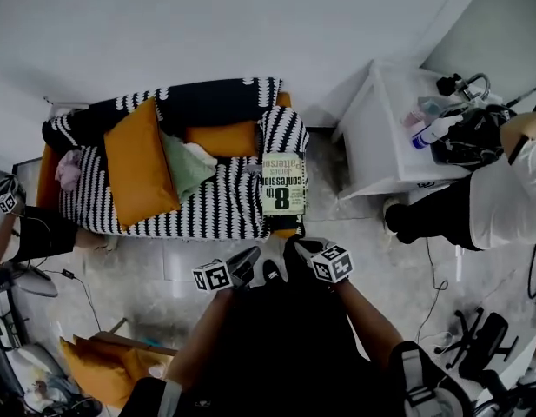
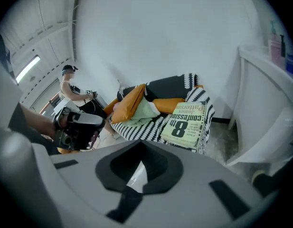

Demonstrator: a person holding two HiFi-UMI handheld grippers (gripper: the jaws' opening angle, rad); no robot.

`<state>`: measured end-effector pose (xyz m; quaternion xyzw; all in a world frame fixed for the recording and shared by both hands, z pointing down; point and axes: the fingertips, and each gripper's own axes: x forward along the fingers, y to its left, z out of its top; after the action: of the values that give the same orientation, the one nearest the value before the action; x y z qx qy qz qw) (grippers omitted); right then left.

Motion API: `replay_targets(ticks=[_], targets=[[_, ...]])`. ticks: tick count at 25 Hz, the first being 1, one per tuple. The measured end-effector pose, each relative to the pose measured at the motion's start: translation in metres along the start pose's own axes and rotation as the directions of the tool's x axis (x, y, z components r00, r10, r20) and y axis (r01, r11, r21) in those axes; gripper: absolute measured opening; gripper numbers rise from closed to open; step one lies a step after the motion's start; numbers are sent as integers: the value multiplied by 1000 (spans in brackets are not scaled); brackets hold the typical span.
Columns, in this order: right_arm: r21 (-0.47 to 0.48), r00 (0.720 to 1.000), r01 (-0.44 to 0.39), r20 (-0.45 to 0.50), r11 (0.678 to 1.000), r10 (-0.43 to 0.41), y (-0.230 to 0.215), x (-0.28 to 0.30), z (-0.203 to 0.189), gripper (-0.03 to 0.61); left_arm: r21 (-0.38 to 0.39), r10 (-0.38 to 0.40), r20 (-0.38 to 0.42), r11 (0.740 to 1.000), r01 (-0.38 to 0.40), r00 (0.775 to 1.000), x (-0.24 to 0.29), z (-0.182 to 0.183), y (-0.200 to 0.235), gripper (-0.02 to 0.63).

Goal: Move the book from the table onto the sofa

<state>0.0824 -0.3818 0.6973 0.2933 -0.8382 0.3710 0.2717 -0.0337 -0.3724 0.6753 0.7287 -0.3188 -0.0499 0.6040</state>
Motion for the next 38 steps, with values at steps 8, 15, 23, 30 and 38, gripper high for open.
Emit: replay_targets(ticks=[8, 15, 23, 30, 38], targets=[[-106, 997, 33, 71, 994, -25, 16, -24, 21, 8, 185, -47, 6, 982, 45, 999, -14, -4, -52, 11], [-125, 995, -1, 99, 992, 13, 45, -21, 14, 8, 197, -35, 25, 980, 29, 999, -34, -15, -52, 11], [-169, 997, -20, 66, 985, 32, 54, -22, 4, 8, 185, -40, 20, 982, 36, 999, -38, -26, -52, 11], [-174, 998, -21, 61, 985, 32, 56, -23, -3, 8, 196, -45, -5, 980, 46, 999, -38, -35, -53, 12], [-177, 998, -19, 53, 984, 29, 53, -28, -8, 8, 191, -54, -7, 980, 54, 999, -35, -40, -56, 11]])
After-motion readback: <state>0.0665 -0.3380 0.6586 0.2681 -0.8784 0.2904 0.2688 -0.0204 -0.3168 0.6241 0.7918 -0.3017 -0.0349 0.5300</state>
